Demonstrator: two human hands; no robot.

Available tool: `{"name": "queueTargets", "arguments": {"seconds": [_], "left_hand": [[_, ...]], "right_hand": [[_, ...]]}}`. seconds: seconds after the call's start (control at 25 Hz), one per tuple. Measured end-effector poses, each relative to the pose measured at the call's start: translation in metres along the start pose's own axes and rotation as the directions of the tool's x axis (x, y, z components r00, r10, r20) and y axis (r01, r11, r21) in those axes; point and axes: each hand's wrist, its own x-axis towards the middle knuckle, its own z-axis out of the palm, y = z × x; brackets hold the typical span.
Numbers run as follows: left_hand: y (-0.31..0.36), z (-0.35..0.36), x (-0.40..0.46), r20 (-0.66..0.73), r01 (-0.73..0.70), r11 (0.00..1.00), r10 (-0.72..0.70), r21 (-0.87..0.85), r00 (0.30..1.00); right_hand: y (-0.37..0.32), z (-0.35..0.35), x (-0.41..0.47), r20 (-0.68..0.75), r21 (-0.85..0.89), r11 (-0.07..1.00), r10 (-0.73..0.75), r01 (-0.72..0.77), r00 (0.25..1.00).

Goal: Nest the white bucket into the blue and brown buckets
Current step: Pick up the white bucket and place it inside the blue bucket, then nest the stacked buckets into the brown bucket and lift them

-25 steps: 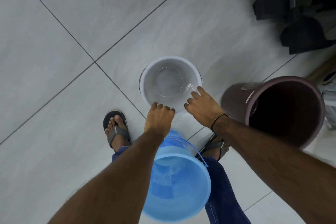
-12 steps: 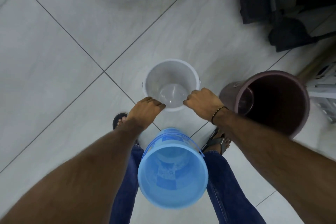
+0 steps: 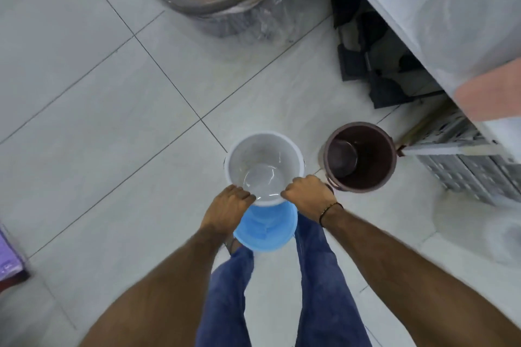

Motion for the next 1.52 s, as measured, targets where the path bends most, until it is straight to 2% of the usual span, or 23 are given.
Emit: {"name": "queueTargets", "arguments": {"seconds": [0.12, 0.28, 0.44, 0.64, 0.76, 0.8, 0.84, 0.88, 0.92, 0.96, 1.0, 1.04, 1.08, 1.12, 1.16, 1.24, 1.32, 1.44, 1.52], "left_hand": [[0.013, 0.038, -0.046, 0.080, 0.008, 0.999, -0.005, -0.036, 0.997], [0.012, 0.125, -0.069, 0.119, -0.043, 0.999, 0.046, -0.023, 0.992], [0.005, 0.232, -0.051, 0.141, -0.010, 0.997, 0.020, -0.072, 0.990], [-0.010, 0.327, -0.010, 0.195, 0.022, 1.000, -0.019, -0.017, 0.981], [-0.010, 0.344, -0.009, 0.131, 0.053, 0.985, -0.032, -0.162, 0.991], [-0.010, 0.341, -0.011, 0.065, 0.102, 0.968, -0.089, -0.229, 0.994], [-0.010, 0.338, -0.012, -0.021, 0.188, 0.934, -0.204, -0.305, 0.979], [-0.012, 0.334, -0.011, -0.085, 0.320, 0.861, -0.382, -0.395, 0.920], [-0.014, 0.329, -0.008, -0.082, 0.467, 0.725, -0.580, -0.506, 0.811], [-0.020, 0.324, -0.003, 0.033, 0.584, 0.495, -0.744, -0.643, 0.668], [-0.027, 0.320, 0.005, 0.249, 0.627, 0.169, -0.816, -0.761, 0.522], [-0.036, 0.318, 0.014, 0.497, 0.591, -0.182, -0.754, -0.786, 0.429], [-0.044, 0.319, 0.021, 0.677, 0.547, -0.427, -0.604, -0.720, 0.420], [-0.050, 0.322, 0.026, 0.754, 0.554, -0.513, -0.489, -0.655, 0.439], [-0.053, 0.324, 0.027, 0.766, 0.579, -0.503, -0.445, -0.642, 0.463], [-0.056, 0.331, 0.027, 0.721, 0.568, -0.446, -0.473, -0.691, 0.506], [-0.056, 0.328, 0.026, 0.692, 0.549, -0.428, -0.523, -0.718, 0.497], [-0.058, 0.295, 0.019, 0.654, 0.521, -0.414, -0.597, -0.747, 0.464], [-0.059, 0.249, 0.011, 0.595, 0.494, -0.356, -0.621, -0.794, 0.510]], "right_hand": [[-0.048, 0.017, -0.035, 0.054, -0.013, 1.000, 0.014, -0.013, 0.998], [-0.103, 0.087, -0.035, 0.149, -0.002, 1.000, 0.015, -0.015, 0.989], [-0.126, 0.192, 0.006, 0.229, 0.028, 0.997, 0.062, -0.070, 0.971], [-0.130, 0.288, 0.057, 0.297, -0.034, 0.997, 0.075, -0.068, 0.952], [-0.131, 0.311, 0.060, 0.248, 0.037, 0.990, 0.124, -0.137, 0.961], [-0.130, 0.313, 0.059, 0.197, 0.096, 0.975, 0.177, -0.199, 0.964], [-0.128, 0.313, 0.057, 0.142, 0.166, 0.943, 0.267, -0.289, 0.953], [-0.126, 0.310, 0.055, 0.077, 0.260, 0.879, 0.393, -0.399, 0.916], [-0.123, 0.305, 0.054, 0.019, 0.365, 0.777, 0.545, -0.513, 0.838], [-0.117, 0.303, 0.056, 0.006, 0.480, 0.630, 0.694, -0.611, 0.720], [-0.109, 0.303, 0.060, 0.090, 0.605, 0.423, 0.806, -0.675, 0.585], [-0.098, 0.304, 0.066, 0.254, 0.702, 0.170, 0.848, -0.692, 0.465], [-0.085, 0.308, 0.074, 0.437, 0.736, -0.063, 0.805, -0.674, 0.401], [-0.072, 0.315, 0.083, 0.573, 0.726, -0.220, 0.717, -0.652, 0.396], [-0.063, 0.320, 0.090, 0.636, 0.714, -0.278, 0.642, -0.643, 0.429], [-0.056, 0.327, 0.099, 0.600, 0.739, -0.198, 0.628, -0.644, 0.496], [-0.055, 0.325, 0.099, 0.543, 0.763, -0.143, 0.672, -0.631, 0.504], [-0.055, 0.294, 0.083, 0.560, 0.781, -0.225, 0.667, -0.583, 0.492], [-0.053, 0.255, 0.063, 0.565, 0.792, -0.274, 0.665, -0.545, 0.488]]}}
